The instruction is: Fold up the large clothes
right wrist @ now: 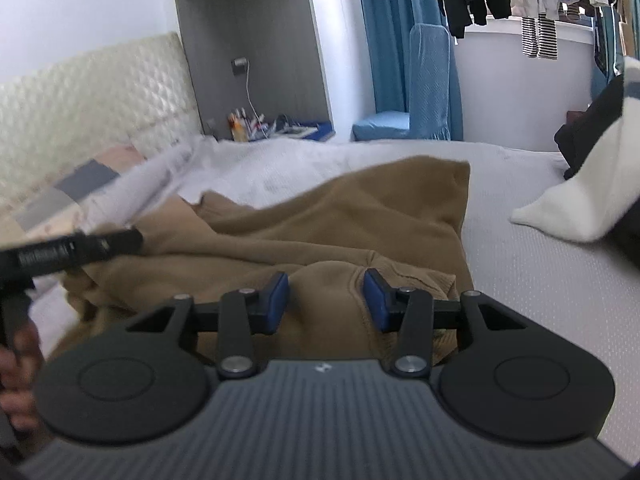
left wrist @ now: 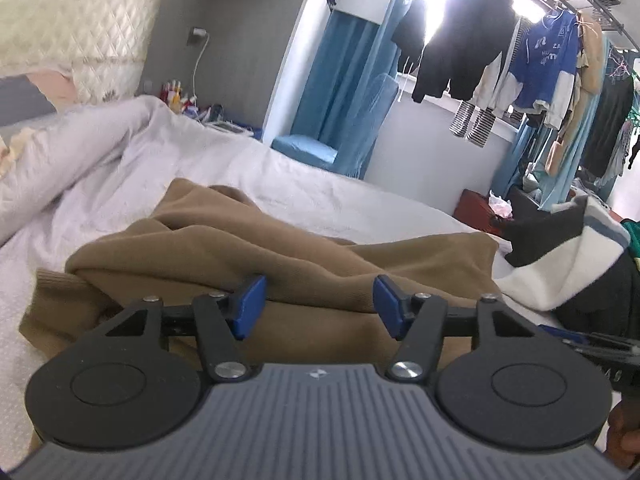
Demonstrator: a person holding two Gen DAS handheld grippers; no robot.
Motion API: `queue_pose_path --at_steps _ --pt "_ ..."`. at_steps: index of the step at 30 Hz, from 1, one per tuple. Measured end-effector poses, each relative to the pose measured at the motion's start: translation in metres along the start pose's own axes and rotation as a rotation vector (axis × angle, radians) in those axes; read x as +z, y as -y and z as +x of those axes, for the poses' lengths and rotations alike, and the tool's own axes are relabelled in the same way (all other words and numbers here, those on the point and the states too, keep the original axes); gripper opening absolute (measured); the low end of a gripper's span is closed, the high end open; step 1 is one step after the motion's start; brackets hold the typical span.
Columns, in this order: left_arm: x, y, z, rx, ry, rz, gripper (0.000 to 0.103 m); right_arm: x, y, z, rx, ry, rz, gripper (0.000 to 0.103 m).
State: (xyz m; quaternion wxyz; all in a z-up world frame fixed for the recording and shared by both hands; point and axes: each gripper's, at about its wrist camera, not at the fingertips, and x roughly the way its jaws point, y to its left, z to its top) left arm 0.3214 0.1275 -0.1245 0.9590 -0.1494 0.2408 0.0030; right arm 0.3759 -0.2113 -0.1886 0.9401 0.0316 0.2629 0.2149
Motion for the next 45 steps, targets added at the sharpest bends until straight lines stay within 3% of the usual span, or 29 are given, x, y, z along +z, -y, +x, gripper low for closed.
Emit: queue_pose_path --at_steps 6,10,24,32,36,42,45 --pt "-0.01 0.0 0.041 0.026 -0.074 0.063 0.066 -0.009 0.003 0.026 0.005 -0.057 0.018 0.043" --pt "-0.013 0.001 0.06 0.038 -0.074 0.05 0.066 -0.014 0.005 0.037 -0.006 -0.048 0.027 0.042" --pt "-0.01 0.005 0.065 0.058 -0.101 0.049 0.067 -0.01 0.003 0.052 -0.032 -0.041 0.031 0.042" --pt "-0.001 0.004 0.031 0.042 -0.074 -0.007 0.071 0.003 0.003 0.024 -0.005 -0.056 0.083 0.045" --pt "-0.002 0.006 -0.001 0.025 -0.057 -0.056 0.071 0.004 0.004 -0.013 0.021 -0.043 0.069 0.054" --pt "-0.015 0.024 -0.049 0.045 -0.041 -0.014 0.071 -0.001 0.013 -0.069 -0.001 -0.075 0.1 0.054" --pt "-0.02 0.033 -0.071 0.05 -0.05 -0.001 0.071 -0.004 0.02 -0.087 -0.013 -0.14 0.127 0.054"
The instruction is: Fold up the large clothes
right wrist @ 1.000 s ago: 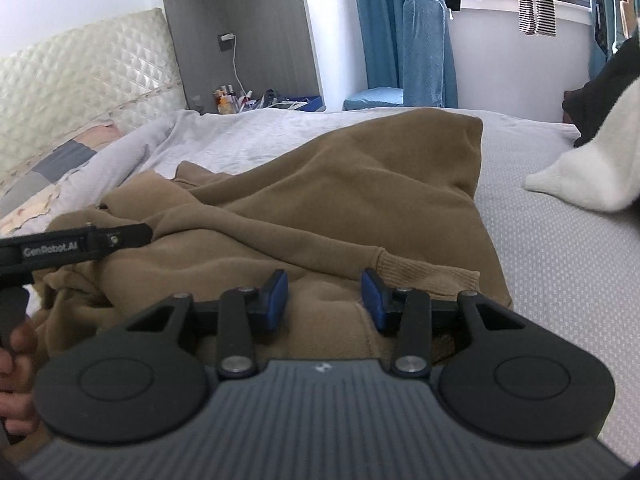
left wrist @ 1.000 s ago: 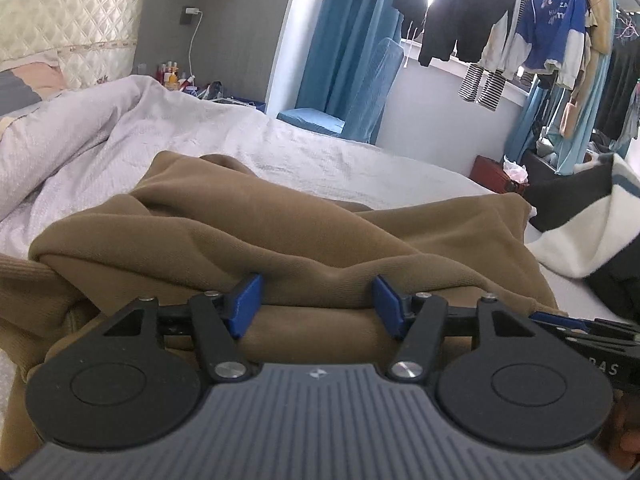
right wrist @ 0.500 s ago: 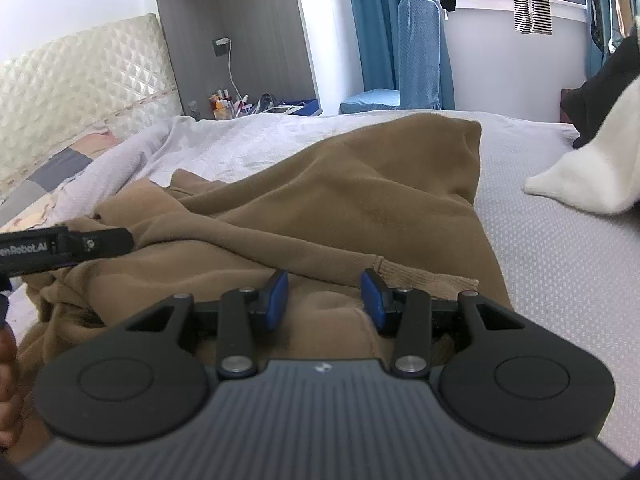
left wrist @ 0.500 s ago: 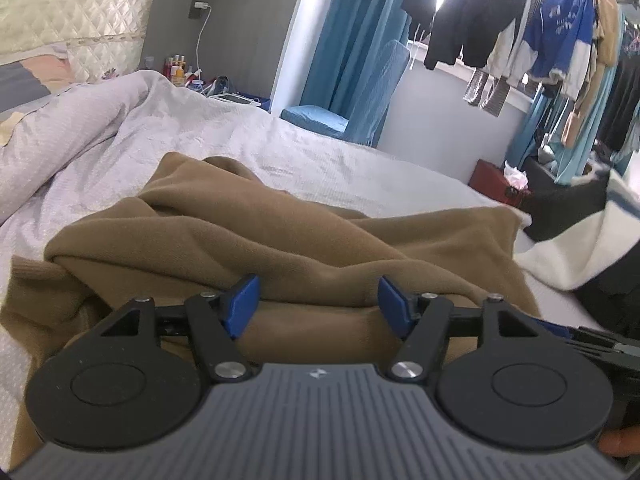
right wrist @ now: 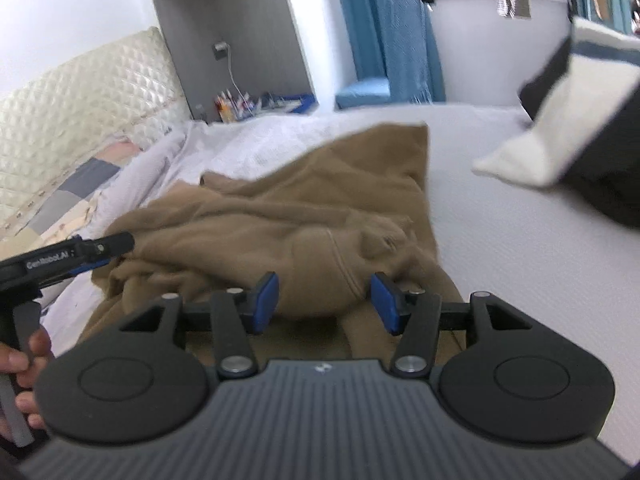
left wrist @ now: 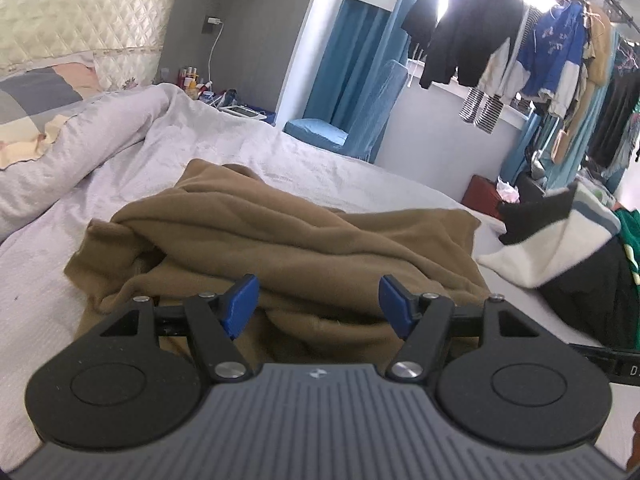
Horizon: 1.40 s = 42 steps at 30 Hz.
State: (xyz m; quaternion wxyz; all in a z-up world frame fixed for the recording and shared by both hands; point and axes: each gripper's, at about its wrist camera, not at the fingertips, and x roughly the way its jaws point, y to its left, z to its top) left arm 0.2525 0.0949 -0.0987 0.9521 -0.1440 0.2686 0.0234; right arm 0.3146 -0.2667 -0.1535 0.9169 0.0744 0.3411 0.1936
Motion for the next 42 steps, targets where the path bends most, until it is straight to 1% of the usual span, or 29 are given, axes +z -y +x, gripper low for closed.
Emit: queue_pose_path --at_steps 2,4,5,8,10,11,13,14,15,17,18,19,21,22,23,24,26,27,30,34,35,37,39,41,42 --pt "-0.003 0.004 -0.015 0.009 -0.007 0.013 0.071 -0.003 0.007 -0.01 -0.001 -0.053 0.012 0.054" --pt "-0.005 0.005 -0.029 0.005 -0.033 0.015 0.071 -0.005 0.012 -0.018 -0.013 -0.108 0.01 0.054" --pt "-0.007 0.004 -0.036 0.001 -0.049 0.014 0.071 -0.005 0.015 -0.021 -0.022 -0.151 0.011 0.054" --pt "-0.012 -0.005 -0.055 0.018 -0.106 0.014 0.072 -0.007 0.029 -0.028 -0.015 -0.267 0.05 0.054" --pt "-0.018 -0.017 -0.066 0.038 -0.17 -0.003 0.074 -0.012 0.04 -0.033 -0.025 -0.332 0.067 0.055" --pt "-0.02 -0.025 -0.07 0.047 -0.203 -0.015 0.074 -0.015 0.048 -0.033 -0.036 -0.362 0.082 0.057" --pt "-0.022 -0.045 -0.078 0.088 -0.282 -0.05 0.074 -0.023 0.064 -0.032 -0.053 -0.406 0.134 0.076" --pt "-0.021 -0.057 -0.084 0.106 -0.316 -0.073 0.074 -0.027 0.073 -0.029 -0.052 -0.429 0.187 0.078" --pt "-0.021 -0.065 -0.089 0.119 -0.34 -0.092 0.074 -0.03 0.079 -0.023 -0.039 -0.454 0.239 0.078" --pt "-0.02 -0.084 -0.102 0.159 -0.381 -0.126 0.076 -0.037 0.087 -0.01 -0.018 -0.498 0.3 0.076" --pt "-0.019 -0.093 -0.109 0.182 -0.4 -0.139 0.076 -0.041 0.09 -0.003 -0.021 -0.517 0.327 0.076" --pt "-0.019 -0.101 -0.116 0.202 -0.413 -0.151 0.077 -0.046 0.094 0.004 -0.038 -0.518 0.367 0.075" --pt "-0.019 -0.117 -0.126 0.237 -0.431 -0.176 0.077 -0.054 0.099 0.006 -0.092 -0.464 0.454 0.077" --pt "-0.021 -0.124 -0.129 0.258 -0.439 -0.188 0.077 -0.058 0.1 0.011 -0.09 -0.464 0.473 0.078" --pt "-0.023 -0.129 -0.131 0.273 -0.448 -0.204 0.077 -0.061 0.099 0.016 -0.068 -0.466 0.481 0.077" --pt "-0.025 -0.135 -0.13 0.28 -0.46 -0.228 0.077 -0.064 0.097 0.022 -0.051 -0.484 0.477 0.076" --pt "-0.032 -0.145 -0.128 0.272 -0.488 -0.292 0.077 -0.069 0.093 0.031 -0.038 -0.511 0.466 0.078" --pt "-0.035 -0.149 -0.127 0.257 -0.496 -0.325 0.077 -0.071 0.092 0.033 -0.021 -0.515 0.469 0.078" --pt "-0.042 -0.151 -0.116 0.22 -0.53 -0.372 0.077 -0.072 0.093 0.032 0.065 -0.508 0.499 0.079" --pt "-0.055 -0.142 -0.1 0.156 -0.596 -0.384 0.077 -0.07 0.094 0.022 0.238 -0.457 0.544 0.079" --pt "-0.057 -0.14 -0.099 0.151 -0.604 -0.383 0.077 -0.07 0.093 0.019 0.272 -0.44 0.55 0.079" --pt "-0.058 -0.138 -0.099 0.139 -0.601 -0.382 0.077 -0.068 0.092 0.013 0.353 -0.398 0.565 0.081" --pt "-0.058 -0.139 -0.104 0.088 -0.585 -0.401 0.077 -0.067 0.09 0.007 0.472 -0.345 0.588 0.081" --pt "-0.058 -0.141 -0.11 -0.007 -0.543 -0.434 0.077 -0.067 0.088 0.0 0.572 -0.288 0.61 0.081" --pt "-0.057 -0.142 -0.115 -0.048 -0.524 -0.445 0.078 -0.065 0.085 -0.002 0.588 -0.27 0.604 0.081"
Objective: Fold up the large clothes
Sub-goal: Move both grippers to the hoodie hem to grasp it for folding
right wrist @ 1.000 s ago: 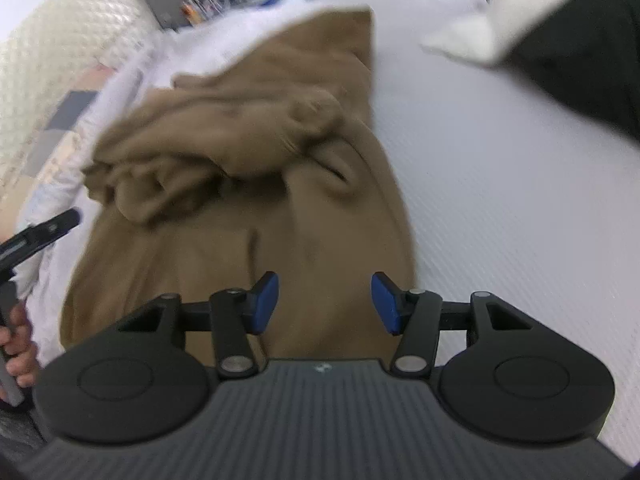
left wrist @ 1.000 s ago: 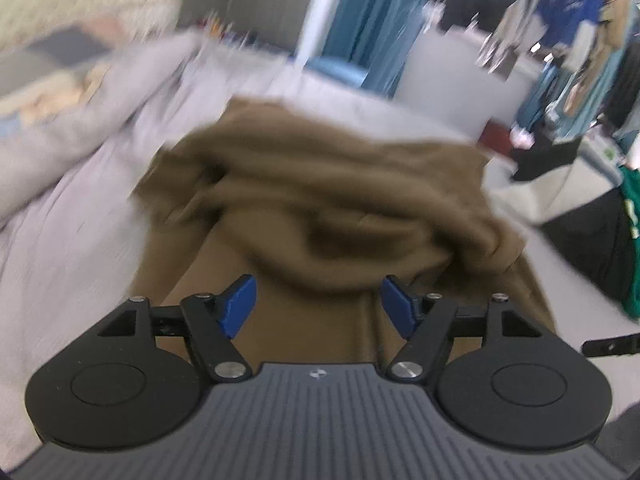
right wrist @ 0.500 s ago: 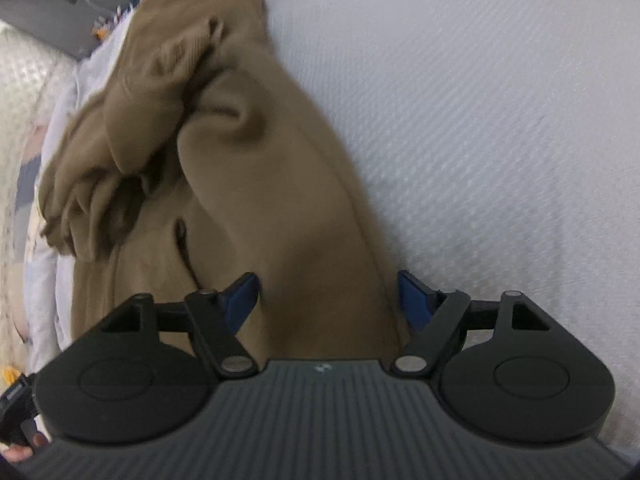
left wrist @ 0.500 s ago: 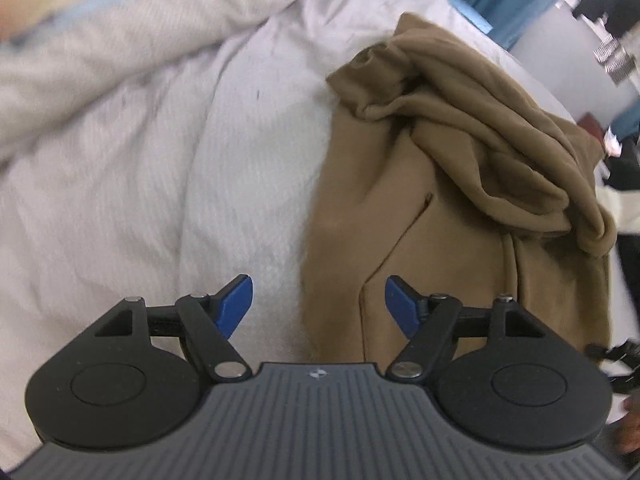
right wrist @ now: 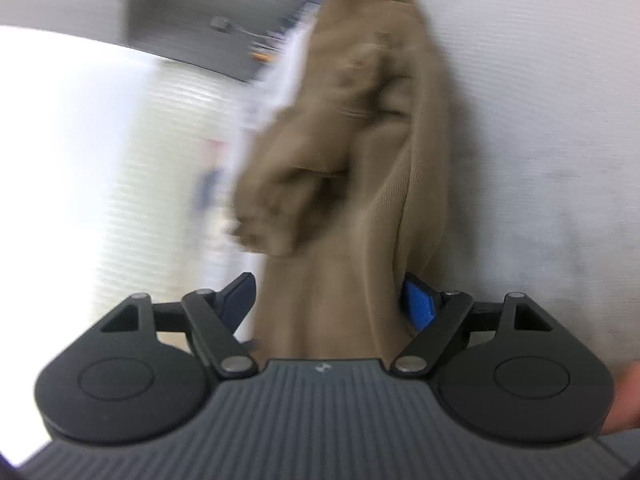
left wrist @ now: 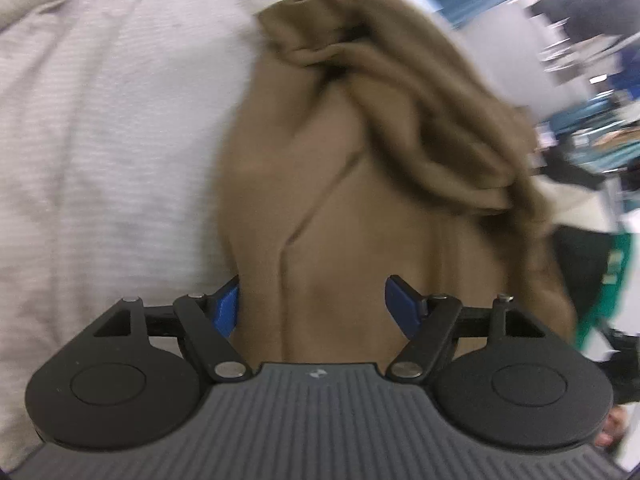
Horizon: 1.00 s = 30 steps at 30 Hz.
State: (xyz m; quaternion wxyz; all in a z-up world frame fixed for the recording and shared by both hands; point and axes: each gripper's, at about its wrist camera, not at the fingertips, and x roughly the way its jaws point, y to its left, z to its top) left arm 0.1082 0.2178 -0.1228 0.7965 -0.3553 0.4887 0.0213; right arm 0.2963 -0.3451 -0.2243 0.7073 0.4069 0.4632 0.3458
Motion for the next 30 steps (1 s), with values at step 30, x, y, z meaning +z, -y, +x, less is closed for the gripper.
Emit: queue_pose_path --at_steps 30 --pt "-0.019 0.022 0.009 0.076 -0.134 0.078 0.082 -0.022 0.01 0.036 -0.455 -0.349 -0.083 0.074"
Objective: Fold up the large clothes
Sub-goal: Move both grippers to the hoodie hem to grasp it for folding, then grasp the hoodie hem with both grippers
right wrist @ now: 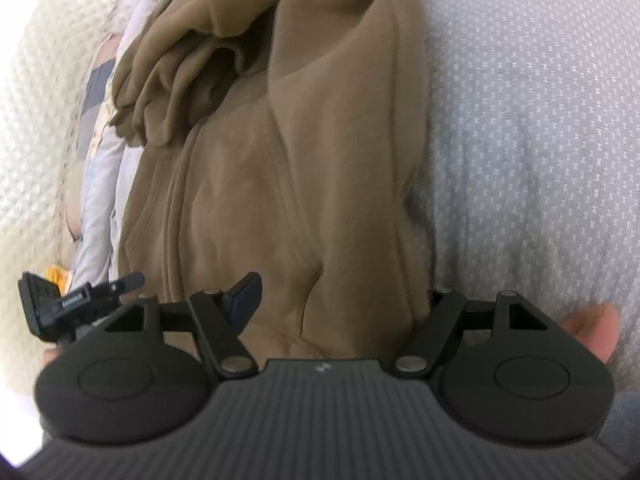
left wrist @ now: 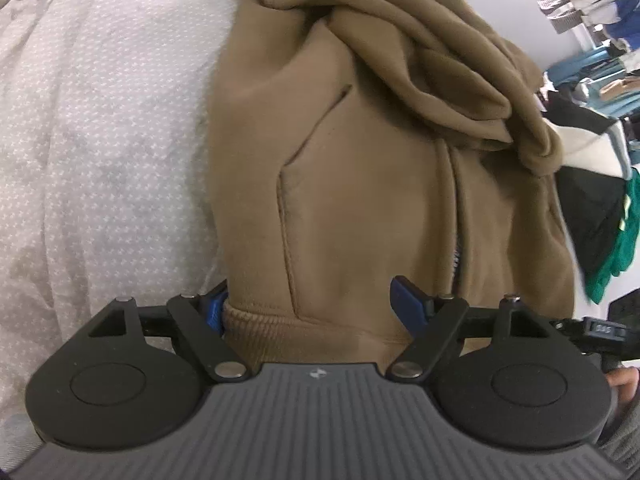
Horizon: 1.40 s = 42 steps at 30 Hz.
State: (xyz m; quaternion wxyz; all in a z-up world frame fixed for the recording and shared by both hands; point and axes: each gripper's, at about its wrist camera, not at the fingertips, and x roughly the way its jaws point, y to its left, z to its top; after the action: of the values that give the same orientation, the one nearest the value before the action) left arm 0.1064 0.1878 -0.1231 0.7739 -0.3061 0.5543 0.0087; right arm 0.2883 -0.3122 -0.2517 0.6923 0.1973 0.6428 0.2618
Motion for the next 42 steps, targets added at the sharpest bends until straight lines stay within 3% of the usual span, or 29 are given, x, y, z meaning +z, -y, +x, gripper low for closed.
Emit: queue_pose_path --at_steps 4,8,12,14,15,16,19,22,31,36,42 --pt "-0.002 -0.006 0.015 0.078 -0.048 0.002 0.082 -0.003 -0.008 0.023 -0.101 -0.108 -0.04 0.073" --pt "-0.003 -0.002 0.022 0.128 -0.068 0.023 0.079 0.0 -0.015 0.029 -0.097 -0.119 -0.061 0.074" --pt "0.001 0.009 0.028 0.158 -0.056 0.048 0.064 0.0 -0.021 0.026 -0.012 -0.083 -0.085 0.063" --pt "-0.001 0.006 0.03 0.156 -0.03 0.045 0.047 0.0 -0.026 0.026 -0.032 -0.063 -0.112 0.044" --pt "0.0 0.005 0.029 0.149 -0.013 0.037 0.043 0.0 -0.027 0.026 -0.05 -0.053 -0.118 0.03" --pt "0.002 0.004 0.026 0.137 0.003 0.022 0.034 0.001 -0.027 0.025 -0.042 -0.046 -0.118 0.027" --pt "0.002 -0.004 0.004 0.077 0.092 -0.013 0.021 -0.001 -0.035 0.013 0.003 0.008 -0.165 0.021" --pt "0.0 -0.005 -0.025 0.013 0.185 -0.029 0.015 -0.007 -0.049 -0.008 0.063 0.086 -0.254 0.02" --pt "0.008 0.008 -0.083 -0.1 0.328 -0.053 0.014 -0.005 -0.029 -0.081 0.353 0.35 -0.219 0.019" --pt "0.0 0.004 -0.106 -0.165 0.376 -0.067 0.014 -0.01 -0.02 -0.1 0.498 0.431 -0.193 0.019" --pt "-0.034 -0.002 -0.131 -0.234 0.407 -0.111 0.014 -0.03 -0.021 -0.117 0.566 0.457 -0.176 0.019"
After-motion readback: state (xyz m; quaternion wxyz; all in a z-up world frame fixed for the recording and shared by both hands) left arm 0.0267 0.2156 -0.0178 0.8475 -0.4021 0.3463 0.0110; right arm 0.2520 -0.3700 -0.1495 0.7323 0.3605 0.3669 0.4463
